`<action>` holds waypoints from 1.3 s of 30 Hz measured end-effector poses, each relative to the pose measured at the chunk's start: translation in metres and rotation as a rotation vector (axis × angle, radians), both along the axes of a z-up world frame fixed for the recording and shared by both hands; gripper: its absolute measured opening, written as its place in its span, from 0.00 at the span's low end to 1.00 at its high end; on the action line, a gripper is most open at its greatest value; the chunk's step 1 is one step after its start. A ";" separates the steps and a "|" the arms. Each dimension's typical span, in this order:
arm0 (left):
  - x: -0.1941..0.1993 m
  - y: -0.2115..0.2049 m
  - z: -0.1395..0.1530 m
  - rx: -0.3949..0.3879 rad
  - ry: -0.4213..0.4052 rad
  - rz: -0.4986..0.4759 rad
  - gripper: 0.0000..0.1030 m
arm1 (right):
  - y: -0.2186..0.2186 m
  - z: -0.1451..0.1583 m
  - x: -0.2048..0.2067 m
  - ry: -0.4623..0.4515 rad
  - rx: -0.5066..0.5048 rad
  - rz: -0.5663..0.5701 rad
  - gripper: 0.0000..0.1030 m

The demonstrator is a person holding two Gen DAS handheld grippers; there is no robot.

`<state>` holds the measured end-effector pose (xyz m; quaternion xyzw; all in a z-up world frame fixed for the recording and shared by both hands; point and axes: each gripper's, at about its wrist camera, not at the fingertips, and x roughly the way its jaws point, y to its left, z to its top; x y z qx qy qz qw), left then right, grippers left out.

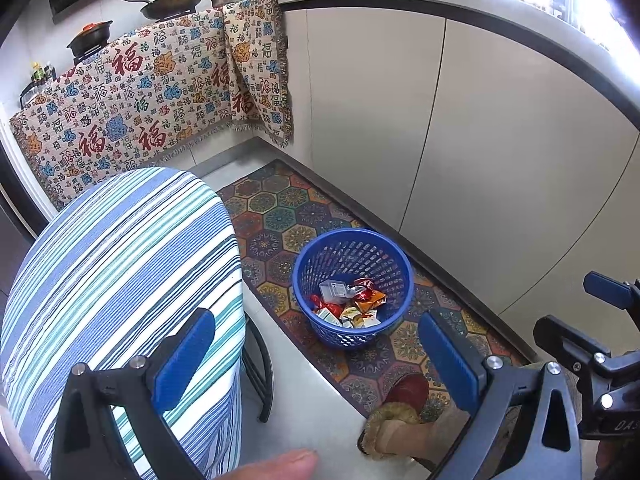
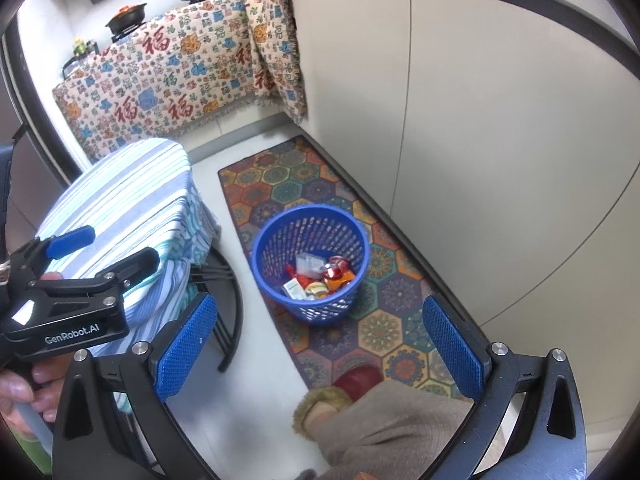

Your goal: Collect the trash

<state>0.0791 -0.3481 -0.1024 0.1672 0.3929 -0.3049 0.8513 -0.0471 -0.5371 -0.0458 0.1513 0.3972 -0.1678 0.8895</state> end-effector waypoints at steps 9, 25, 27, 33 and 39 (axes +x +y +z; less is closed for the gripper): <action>-0.001 0.002 0.005 -0.005 -0.004 0.008 1.00 | 0.007 0.003 -0.001 -0.007 -0.010 0.014 1.00; -0.002 -0.004 0.004 0.001 0.006 0.003 1.00 | 0.005 0.005 -0.003 -0.011 -0.009 0.012 1.00; -0.002 -0.005 0.004 0.001 0.007 0.003 1.00 | 0.004 0.005 -0.003 -0.012 -0.007 0.011 1.00; -0.002 -0.004 0.003 0.002 0.009 0.002 1.00 | 0.005 0.007 -0.002 -0.009 -0.011 0.009 1.00; -0.001 -0.004 0.002 0.003 0.010 0.005 1.00 | 0.005 0.007 -0.001 -0.008 -0.009 0.014 1.00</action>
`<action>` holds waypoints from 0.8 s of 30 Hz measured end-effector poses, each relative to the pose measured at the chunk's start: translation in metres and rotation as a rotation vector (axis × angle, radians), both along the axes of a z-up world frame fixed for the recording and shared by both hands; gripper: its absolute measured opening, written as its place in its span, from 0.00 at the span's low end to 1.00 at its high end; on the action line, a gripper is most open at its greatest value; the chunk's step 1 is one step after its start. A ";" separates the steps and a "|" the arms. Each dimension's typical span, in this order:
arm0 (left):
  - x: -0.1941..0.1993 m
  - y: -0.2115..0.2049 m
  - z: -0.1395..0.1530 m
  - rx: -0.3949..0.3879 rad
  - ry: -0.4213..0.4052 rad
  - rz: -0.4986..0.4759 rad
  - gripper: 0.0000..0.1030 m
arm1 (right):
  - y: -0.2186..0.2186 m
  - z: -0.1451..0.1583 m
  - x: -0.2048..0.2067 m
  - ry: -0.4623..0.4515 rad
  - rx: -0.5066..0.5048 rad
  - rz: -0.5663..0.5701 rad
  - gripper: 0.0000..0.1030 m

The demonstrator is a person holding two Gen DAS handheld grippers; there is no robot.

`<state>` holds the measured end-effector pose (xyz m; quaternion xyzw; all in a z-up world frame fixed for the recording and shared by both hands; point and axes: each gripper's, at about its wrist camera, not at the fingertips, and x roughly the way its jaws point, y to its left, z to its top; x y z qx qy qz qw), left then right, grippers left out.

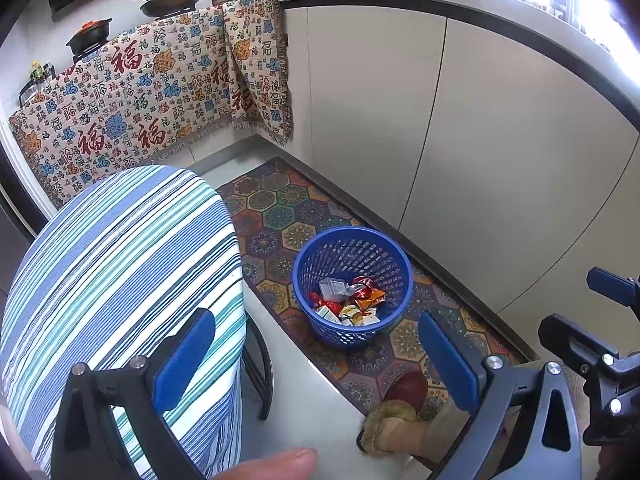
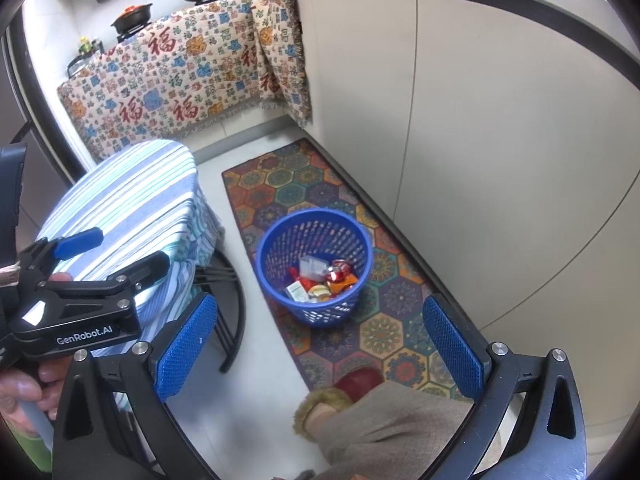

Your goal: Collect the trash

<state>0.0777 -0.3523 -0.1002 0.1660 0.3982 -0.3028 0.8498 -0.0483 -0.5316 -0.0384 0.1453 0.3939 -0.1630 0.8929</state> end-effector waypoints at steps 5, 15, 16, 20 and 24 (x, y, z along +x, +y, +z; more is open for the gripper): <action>0.000 0.001 0.000 0.001 0.000 0.000 1.00 | 0.002 0.000 0.001 0.001 -0.002 0.005 1.00; 0.000 0.001 0.000 0.001 0.000 0.000 1.00 | 0.002 0.000 0.002 0.001 -0.002 0.005 1.00; 0.000 0.001 0.000 0.001 0.000 0.000 1.00 | 0.002 0.000 0.002 0.001 -0.002 0.005 1.00; 0.001 0.000 0.000 0.002 0.000 -0.001 1.00 | 0.002 0.000 0.002 0.002 -0.002 0.004 1.00; 0.002 0.001 -0.001 0.004 0.001 -0.004 1.00 | 0.001 0.000 0.002 0.003 -0.002 0.004 1.00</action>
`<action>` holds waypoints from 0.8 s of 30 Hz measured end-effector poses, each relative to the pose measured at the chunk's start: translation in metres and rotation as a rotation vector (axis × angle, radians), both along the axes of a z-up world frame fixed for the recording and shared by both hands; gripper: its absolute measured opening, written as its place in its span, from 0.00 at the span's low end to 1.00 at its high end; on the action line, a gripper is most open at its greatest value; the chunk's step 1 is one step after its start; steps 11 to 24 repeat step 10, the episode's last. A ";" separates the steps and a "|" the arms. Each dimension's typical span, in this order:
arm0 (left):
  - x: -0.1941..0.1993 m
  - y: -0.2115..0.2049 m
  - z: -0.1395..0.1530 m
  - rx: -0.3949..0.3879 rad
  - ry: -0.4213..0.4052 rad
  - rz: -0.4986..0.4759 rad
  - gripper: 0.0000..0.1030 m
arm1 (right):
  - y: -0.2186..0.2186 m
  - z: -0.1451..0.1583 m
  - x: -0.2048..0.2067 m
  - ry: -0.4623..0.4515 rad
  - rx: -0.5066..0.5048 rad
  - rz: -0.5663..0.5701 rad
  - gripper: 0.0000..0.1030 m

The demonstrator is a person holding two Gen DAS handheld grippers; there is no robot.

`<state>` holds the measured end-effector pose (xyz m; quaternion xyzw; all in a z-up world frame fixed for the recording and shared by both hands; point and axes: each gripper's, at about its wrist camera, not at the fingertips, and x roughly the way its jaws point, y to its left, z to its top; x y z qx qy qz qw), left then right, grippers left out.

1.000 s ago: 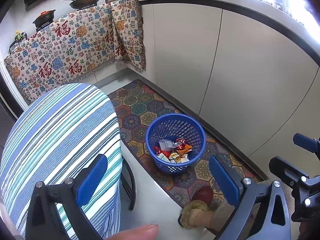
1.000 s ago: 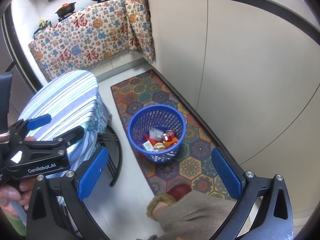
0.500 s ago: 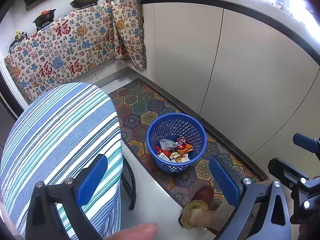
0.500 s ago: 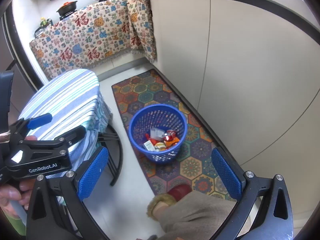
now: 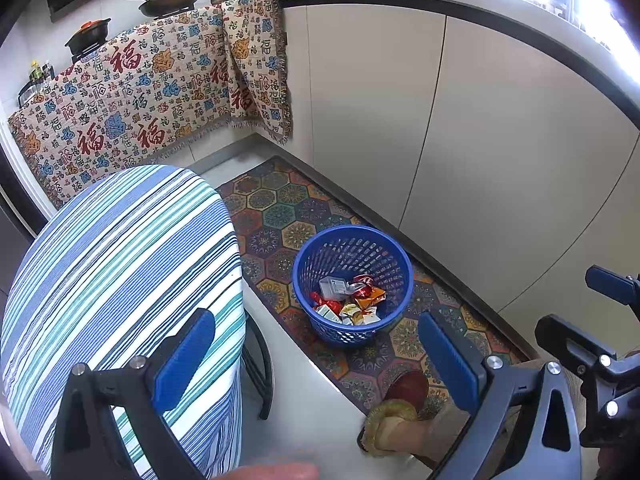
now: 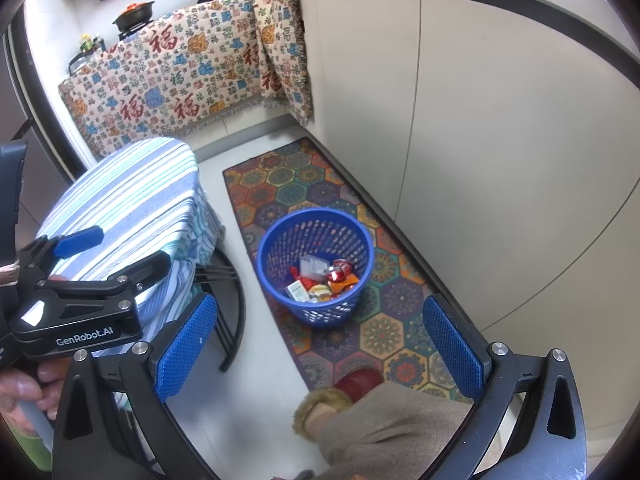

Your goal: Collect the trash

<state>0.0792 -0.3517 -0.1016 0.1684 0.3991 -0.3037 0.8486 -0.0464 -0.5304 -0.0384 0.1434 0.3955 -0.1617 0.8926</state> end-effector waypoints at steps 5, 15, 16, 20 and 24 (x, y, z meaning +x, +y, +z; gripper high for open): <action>-0.001 0.002 -0.002 -0.011 0.009 -0.001 1.00 | -0.002 -0.001 0.000 0.002 0.004 -0.004 1.00; -0.005 -0.001 -0.002 -0.006 0.004 -0.024 1.00 | -0.006 -0.003 0.000 0.004 0.007 -0.008 1.00; -0.005 -0.001 -0.002 -0.006 0.004 -0.024 1.00 | -0.006 -0.003 0.000 0.004 0.007 -0.008 1.00; -0.005 -0.001 -0.002 -0.006 0.004 -0.024 1.00 | -0.006 -0.003 0.000 0.004 0.007 -0.008 1.00; -0.005 -0.001 -0.002 -0.006 0.004 -0.024 1.00 | -0.006 -0.003 0.000 0.004 0.007 -0.008 1.00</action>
